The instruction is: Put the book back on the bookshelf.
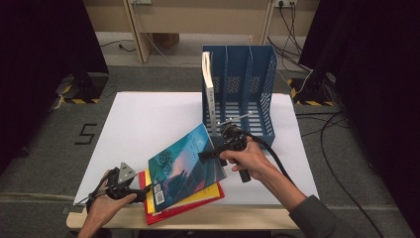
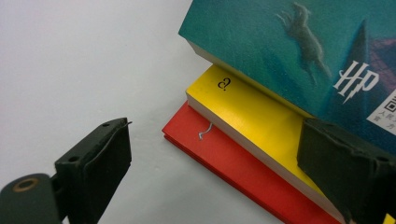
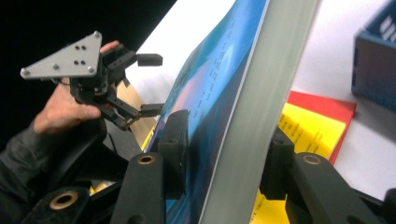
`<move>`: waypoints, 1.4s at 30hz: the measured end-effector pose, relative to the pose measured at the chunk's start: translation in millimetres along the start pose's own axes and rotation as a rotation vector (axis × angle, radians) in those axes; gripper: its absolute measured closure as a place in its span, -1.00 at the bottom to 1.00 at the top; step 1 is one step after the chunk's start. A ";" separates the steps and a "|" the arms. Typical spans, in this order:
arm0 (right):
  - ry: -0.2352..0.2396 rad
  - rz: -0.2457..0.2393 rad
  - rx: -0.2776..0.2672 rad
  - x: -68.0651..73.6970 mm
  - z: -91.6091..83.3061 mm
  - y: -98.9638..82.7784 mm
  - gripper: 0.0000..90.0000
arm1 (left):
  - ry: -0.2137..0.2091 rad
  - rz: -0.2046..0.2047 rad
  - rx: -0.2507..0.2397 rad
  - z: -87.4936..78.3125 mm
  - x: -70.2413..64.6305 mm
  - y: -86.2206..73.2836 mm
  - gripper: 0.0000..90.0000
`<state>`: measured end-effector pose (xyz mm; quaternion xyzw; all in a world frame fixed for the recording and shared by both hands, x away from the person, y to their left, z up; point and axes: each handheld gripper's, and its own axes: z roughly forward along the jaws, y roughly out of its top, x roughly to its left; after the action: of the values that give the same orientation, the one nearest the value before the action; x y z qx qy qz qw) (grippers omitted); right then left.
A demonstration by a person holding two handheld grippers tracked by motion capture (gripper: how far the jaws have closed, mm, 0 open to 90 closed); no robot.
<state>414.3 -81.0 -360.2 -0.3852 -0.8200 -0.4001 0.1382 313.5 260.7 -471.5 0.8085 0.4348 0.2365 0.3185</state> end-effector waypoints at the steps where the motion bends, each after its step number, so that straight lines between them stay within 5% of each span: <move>1: -0.007 -0.009 0.013 2.8 0.1 3.7 0.40 | -0.004 -0.010 -0.006 0.4 0.7 -1.0 -0.80; 6: -0.040 -0.065 0.066 14.1 -3.3 15.9 0.46 | -0.029 -0.022 -0.032 2.9 -1.4 -0.3 -0.73; 10: -0.048 -0.084 0.053 15.1 -7.4 18.0 0.51 | -0.044 -0.023 -0.043 2.7 -2.4 -0.8 -0.69; 13: -0.044 -0.105 0.045 15.4 -11.2 18.0 0.56 | -0.080 -0.062 -0.043 3.4 1.6 -3.3 -0.68; 20: -0.081 -0.128 0.051 13.7 -34.2 20.7 0.59 | -0.067 -0.118 -0.031 2.2 18.0 -7.8 -0.69; 28: -0.134 -0.161 0.066 19.6 -62.4 23.1 0.63 | -0.019 -0.114 0.002 6.5 29.2 -13.8 -0.67; 42: -0.351 -0.235 0.144 33.4 -114.7 28.8 0.64 | -0.031 -0.141 0.016 12.5 34.8 -17.3 -0.70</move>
<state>404.2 -140.1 -253.0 -0.3401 -0.8971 -0.2809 -0.0272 330.0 293.8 -488.8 0.7819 0.4875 0.1977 0.3346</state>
